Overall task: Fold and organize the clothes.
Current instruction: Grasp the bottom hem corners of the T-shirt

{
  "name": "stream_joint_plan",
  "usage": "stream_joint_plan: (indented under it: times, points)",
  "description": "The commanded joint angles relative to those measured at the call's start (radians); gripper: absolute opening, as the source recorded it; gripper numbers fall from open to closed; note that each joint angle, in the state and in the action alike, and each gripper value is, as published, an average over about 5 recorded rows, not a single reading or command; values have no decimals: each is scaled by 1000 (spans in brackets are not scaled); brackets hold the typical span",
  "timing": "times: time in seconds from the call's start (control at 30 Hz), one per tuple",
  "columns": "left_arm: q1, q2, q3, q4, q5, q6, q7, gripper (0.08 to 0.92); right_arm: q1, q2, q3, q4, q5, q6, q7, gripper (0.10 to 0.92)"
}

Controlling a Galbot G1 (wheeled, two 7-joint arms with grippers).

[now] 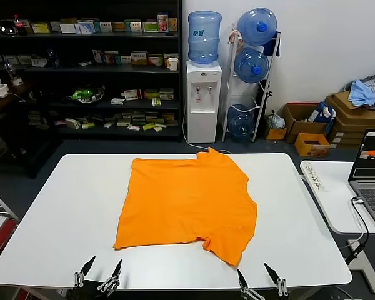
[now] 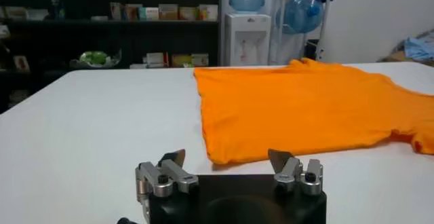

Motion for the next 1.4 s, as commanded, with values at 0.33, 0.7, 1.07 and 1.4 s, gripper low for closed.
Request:
stream_joint_plan:
  times: [0.33,0.7,1.07,1.4]
  points:
    - [-183,82,5,85,-166,152,-29,823,157,0,-87,-16,53,-192,143,823]
    - [-264,104,37,152,-191,200,-30,823,279,49,-182,-100,62,-256,220,823]
    - [-278,106,48,161,-184,209,-30,823,300,69,-204,-99,125,-330,285,823]
    - [-289,103,59,172,-174,209,-30,823,290,66,-196,-85,145,-370,309,823]
